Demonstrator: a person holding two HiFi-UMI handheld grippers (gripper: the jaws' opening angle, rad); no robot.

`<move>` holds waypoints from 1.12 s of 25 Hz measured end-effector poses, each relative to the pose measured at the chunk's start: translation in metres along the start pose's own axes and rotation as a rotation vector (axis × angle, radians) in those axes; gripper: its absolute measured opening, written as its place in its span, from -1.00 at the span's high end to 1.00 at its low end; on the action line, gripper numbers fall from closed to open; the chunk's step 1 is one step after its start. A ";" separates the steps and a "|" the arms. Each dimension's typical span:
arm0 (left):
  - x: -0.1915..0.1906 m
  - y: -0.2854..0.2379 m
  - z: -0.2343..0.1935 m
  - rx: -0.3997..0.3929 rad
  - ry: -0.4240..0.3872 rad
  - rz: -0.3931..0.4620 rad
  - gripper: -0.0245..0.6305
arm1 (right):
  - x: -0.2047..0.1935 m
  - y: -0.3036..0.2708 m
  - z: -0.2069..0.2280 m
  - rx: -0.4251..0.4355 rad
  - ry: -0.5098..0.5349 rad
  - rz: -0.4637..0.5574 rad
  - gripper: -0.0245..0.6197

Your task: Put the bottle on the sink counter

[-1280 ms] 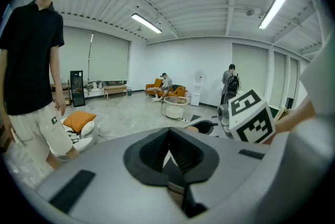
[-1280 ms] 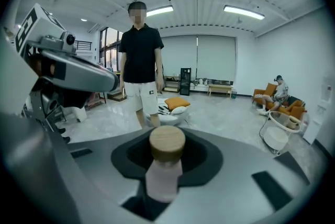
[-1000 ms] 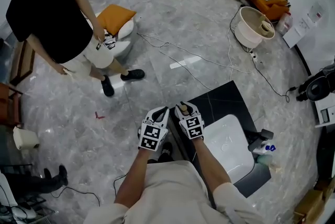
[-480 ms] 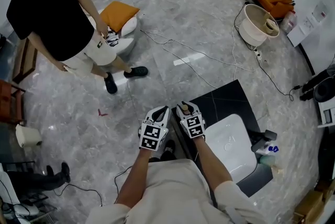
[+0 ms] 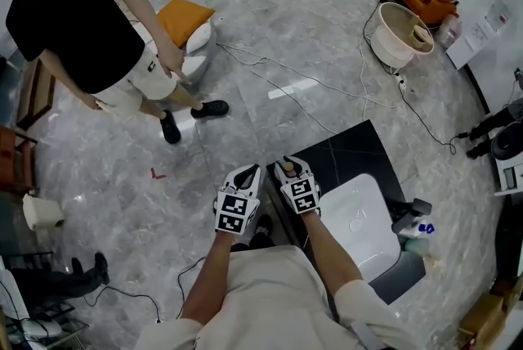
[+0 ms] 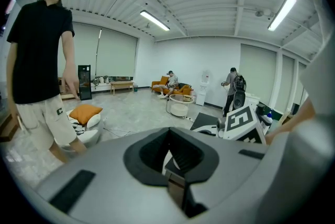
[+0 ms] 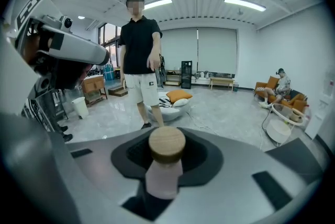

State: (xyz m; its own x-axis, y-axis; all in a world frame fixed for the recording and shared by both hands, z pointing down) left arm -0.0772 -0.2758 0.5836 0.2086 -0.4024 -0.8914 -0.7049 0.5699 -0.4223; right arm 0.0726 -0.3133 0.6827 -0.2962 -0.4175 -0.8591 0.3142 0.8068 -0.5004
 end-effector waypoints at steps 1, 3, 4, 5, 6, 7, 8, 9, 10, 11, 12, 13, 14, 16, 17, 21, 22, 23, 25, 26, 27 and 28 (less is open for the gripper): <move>-0.001 0.001 0.001 0.000 0.001 0.000 0.91 | -0.001 0.001 0.000 -0.001 0.002 0.001 0.61; -0.002 0.003 0.000 0.002 0.003 -0.001 0.91 | -0.001 0.001 -0.001 -0.006 0.003 0.003 0.61; -0.002 0.004 0.000 0.004 0.003 -0.002 0.91 | 0.000 0.000 0.000 -0.010 0.002 0.006 0.61; -0.002 0.005 -0.001 0.006 0.004 -0.002 0.91 | 0.000 -0.001 0.000 -0.014 0.002 0.009 0.61; -0.003 0.006 -0.001 0.007 0.005 -0.001 0.91 | 0.000 -0.001 0.000 -0.017 0.001 0.011 0.60; -0.003 0.007 -0.001 0.009 0.006 -0.001 0.91 | 0.000 -0.002 -0.001 -0.019 0.000 0.012 0.60; -0.003 0.008 -0.001 0.009 0.006 0.000 0.91 | 0.000 -0.001 -0.001 -0.021 -0.002 0.011 0.60; -0.003 0.009 -0.001 0.009 0.006 0.000 0.91 | 0.001 -0.001 -0.001 -0.023 -0.003 0.010 0.60; -0.003 0.009 -0.001 0.009 0.006 0.000 0.91 | 0.001 -0.001 -0.001 -0.025 -0.005 0.010 0.60; -0.003 0.010 -0.001 0.007 0.006 -0.001 0.91 | 0.001 -0.001 -0.001 -0.026 -0.006 0.009 0.60; -0.004 0.010 0.000 0.006 0.006 -0.004 0.91 | 0.001 -0.001 -0.001 -0.028 -0.005 0.005 0.60; -0.004 0.011 0.000 0.004 0.005 -0.005 0.91 | 0.000 -0.001 -0.001 -0.030 -0.004 0.001 0.60; -0.005 0.012 0.001 0.005 0.004 -0.006 0.91 | 0.000 -0.001 -0.001 -0.031 -0.004 -0.001 0.60; -0.006 0.014 0.001 0.008 0.004 -0.005 0.91 | -0.001 -0.001 -0.001 -0.033 -0.006 0.004 0.60; -0.007 0.016 0.000 0.010 0.006 -0.004 0.91 | -0.001 -0.001 -0.001 -0.036 -0.007 0.008 0.60; -0.010 0.022 0.000 0.015 0.018 0.007 0.91 | -0.001 -0.002 -0.003 -0.056 0.008 0.001 0.52; -0.011 0.023 0.000 0.014 0.021 0.010 0.91 | 0.000 -0.003 -0.002 -0.057 0.004 0.005 0.48; -0.011 0.024 0.000 0.011 0.022 0.010 0.91 | 0.002 -0.004 -0.001 -0.060 -0.002 0.012 0.47; -0.011 0.024 0.001 0.003 0.017 0.008 0.91 | 0.007 -0.002 0.001 -0.067 -0.005 0.010 0.42; -0.011 0.024 0.001 0.000 0.013 0.006 0.91 | 0.009 0.000 0.001 -0.071 -0.006 0.006 0.40; -0.010 0.025 0.001 -0.003 0.010 0.006 0.91 | 0.011 0.001 0.002 -0.075 -0.008 0.004 0.38; -0.009 0.027 0.002 -0.005 0.009 0.006 0.91 | 0.012 0.003 0.002 -0.080 -0.012 0.004 0.37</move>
State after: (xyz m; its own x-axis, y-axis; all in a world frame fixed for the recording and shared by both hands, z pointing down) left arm -0.0968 -0.2556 0.5803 0.1986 -0.4054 -0.8923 -0.7098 0.5683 -0.4162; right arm 0.0714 -0.3169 0.6709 -0.2842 -0.4189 -0.8624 0.2424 0.8389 -0.4874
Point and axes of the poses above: the fingertips, and each gripper's own axes: y backward along the fingers, z to its right, x out of its top, the point moved 8 cm from there along y, backward along the fingers, and after that the axes turned 13 degrees about -x, right-handed, at the moved point
